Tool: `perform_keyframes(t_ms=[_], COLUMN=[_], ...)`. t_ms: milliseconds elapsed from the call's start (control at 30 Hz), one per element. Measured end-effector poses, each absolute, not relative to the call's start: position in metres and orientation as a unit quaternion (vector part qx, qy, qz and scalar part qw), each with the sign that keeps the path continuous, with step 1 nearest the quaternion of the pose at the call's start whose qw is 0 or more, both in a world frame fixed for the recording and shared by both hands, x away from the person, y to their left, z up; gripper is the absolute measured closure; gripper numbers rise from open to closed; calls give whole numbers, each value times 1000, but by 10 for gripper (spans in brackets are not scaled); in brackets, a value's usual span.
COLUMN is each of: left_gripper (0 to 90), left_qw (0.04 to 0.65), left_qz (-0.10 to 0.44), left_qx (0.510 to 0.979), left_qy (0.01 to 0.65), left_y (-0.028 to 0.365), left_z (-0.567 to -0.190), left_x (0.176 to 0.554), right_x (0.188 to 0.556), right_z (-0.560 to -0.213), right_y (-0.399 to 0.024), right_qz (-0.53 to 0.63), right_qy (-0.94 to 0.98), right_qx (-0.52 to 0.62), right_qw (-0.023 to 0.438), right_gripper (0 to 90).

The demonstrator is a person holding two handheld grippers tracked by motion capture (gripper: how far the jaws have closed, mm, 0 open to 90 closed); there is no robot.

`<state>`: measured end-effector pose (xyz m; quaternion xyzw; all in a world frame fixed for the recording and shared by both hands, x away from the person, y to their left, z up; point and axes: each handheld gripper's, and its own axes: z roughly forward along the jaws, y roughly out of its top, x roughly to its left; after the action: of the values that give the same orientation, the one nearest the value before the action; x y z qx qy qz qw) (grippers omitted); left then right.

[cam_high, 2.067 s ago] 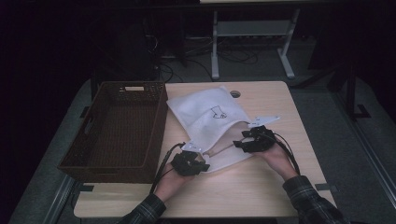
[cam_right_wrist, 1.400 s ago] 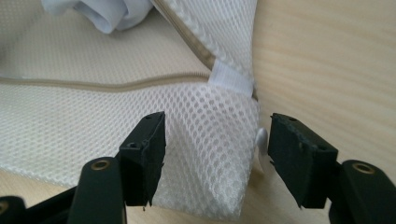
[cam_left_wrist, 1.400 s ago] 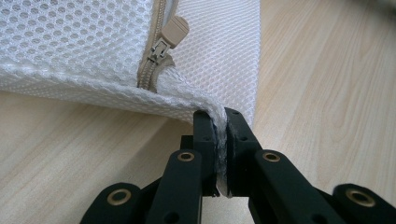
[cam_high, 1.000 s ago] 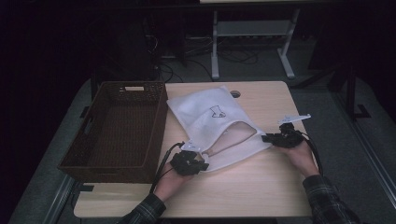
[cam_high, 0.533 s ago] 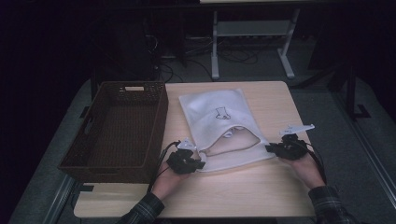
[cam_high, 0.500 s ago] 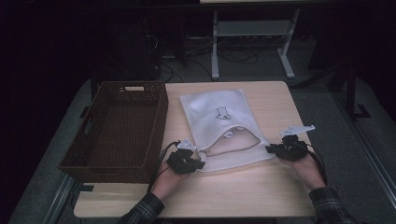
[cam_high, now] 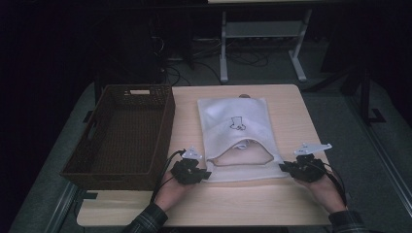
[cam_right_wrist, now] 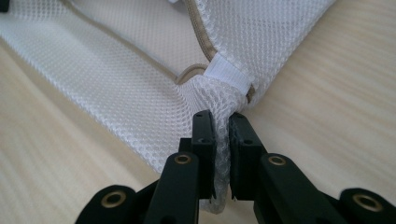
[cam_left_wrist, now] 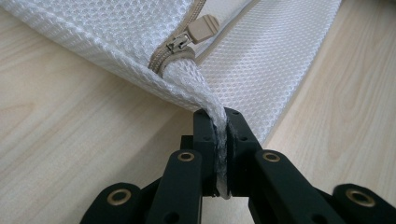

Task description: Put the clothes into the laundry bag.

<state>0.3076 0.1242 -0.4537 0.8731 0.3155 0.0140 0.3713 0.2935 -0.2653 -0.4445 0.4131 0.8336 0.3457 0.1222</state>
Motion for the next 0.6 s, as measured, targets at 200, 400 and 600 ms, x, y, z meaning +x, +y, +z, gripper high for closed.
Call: perform_keyframes(t_ms=[200,400,600], left_gripper=[840,728,452], left_qw=[362,358,366], left_qz=[14,25,58], left_qx=[877,877,872], left_qy=[314,318,320], left_y=[125,125,128], left_z=[-456,-454,-443], left_x=[300,299,298], right_x=[282,284,285], right_z=[-451,-453,-445], right_y=[-263,-266,-272], right_qz=[322,327,369], right_qy=[849,846,827], right_qx=[403,409,407], right_qw=[115,104,118], right_gripper=[820,685,317])
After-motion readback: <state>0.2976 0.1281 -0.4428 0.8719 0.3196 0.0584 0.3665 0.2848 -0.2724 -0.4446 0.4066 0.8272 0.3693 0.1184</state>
